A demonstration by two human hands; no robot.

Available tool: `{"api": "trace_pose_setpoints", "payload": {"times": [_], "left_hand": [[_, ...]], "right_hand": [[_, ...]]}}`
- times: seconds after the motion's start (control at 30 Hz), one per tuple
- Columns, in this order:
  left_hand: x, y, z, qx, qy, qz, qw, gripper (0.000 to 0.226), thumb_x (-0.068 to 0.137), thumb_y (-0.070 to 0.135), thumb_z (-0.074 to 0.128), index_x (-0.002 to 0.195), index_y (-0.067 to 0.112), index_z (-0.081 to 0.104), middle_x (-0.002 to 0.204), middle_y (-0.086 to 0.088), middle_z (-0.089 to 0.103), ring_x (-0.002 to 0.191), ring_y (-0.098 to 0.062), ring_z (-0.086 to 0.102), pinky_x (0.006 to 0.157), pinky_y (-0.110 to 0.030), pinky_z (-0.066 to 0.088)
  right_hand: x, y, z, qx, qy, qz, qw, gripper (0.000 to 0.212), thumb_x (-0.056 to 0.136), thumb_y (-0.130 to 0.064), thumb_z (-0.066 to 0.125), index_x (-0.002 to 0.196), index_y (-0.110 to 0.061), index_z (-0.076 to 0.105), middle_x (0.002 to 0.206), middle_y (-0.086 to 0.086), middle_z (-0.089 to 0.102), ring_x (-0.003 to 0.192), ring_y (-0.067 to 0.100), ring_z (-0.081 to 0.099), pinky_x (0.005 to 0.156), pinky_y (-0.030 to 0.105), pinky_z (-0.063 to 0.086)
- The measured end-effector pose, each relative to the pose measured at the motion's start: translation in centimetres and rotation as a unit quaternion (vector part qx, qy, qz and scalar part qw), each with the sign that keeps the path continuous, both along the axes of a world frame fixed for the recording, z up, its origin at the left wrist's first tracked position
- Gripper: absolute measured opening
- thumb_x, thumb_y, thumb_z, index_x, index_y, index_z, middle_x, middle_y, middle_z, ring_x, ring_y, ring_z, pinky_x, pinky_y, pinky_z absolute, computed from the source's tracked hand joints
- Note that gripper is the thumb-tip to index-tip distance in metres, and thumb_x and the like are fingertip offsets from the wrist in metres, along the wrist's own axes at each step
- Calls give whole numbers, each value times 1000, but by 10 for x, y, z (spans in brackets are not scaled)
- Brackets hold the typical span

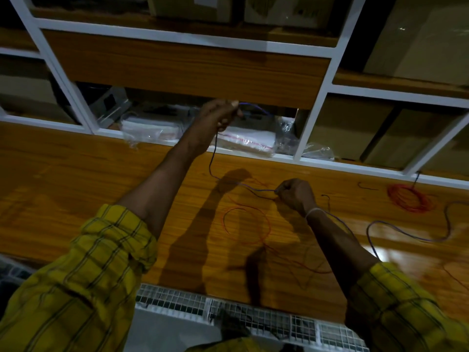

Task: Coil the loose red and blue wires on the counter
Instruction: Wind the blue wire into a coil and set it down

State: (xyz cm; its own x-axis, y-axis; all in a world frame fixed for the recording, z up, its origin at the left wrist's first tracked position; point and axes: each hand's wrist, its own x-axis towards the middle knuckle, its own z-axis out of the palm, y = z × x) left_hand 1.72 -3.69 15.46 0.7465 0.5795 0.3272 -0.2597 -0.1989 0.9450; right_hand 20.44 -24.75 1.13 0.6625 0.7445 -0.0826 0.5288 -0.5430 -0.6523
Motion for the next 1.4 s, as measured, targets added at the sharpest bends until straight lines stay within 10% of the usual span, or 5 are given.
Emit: {"api": "trace_pose_setpoints", "payload": {"times": [0.23, 0.37, 0.7, 0.97, 1.4], "left_hand": [[-4, 10, 22, -293, -266, -117, 911, 61, 108, 37, 37, 50, 21, 45, 58, 2, 21, 60, -17, 16, 62, -35, 16], [-8, 19, -7, -265, -105, 22, 958, 36, 91, 42, 73, 69, 20, 55, 68, -1, 34, 63, -16, 36, 64, -32, 32], [14, -6, -22, -137, 139, -28, 980, 20, 110, 21, 47, 96, 9, 55, 65, 4, 37, 49, -5, 29, 44, -19, 21], [46, -25, 2, -252, 46, -16, 966, 38, 106, -9, 32, 123, 25, 31, 80, -21, 69, 53, -15, 57, 49, -24, 46], [0, 19, -13, 247, 216, 89, 941, 40, 110, 26, 35, 108, 7, 70, 99, -5, 66, 86, 3, 59, 86, -29, 51]], "right_hand": [[-4, -19, 20, 271, 354, 34, 894, 16, 102, -15, 60, 110, -6, 71, 94, 4, 68, 87, 16, 62, 80, 33, 51], [11, -36, 7, 35, 238, 197, 951, 16, 100, -17, 64, 107, -7, 75, 105, 7, 77, 101, 23, 71, 92, 40, 57], [2, -11, 8, -134, 7, 153, 979, 14, 94, -11, 70, 103, -11, 81, 120, 7, 75, 115, 23, 68, 101, 40, 54], [-83, 27, 58, 159, 328, 186, 912, 39, 97, -20, 69, 135, -11, 64, 129, 8, 72, 121, 19, 67, 101, 35, 52], [-27, 33, 110, 316, 285, 168, 889, 31, 109, -18, 45, 127, -12, 69, 75, 0, 38, 58, 10, 32, 55, 27, 31]]}}
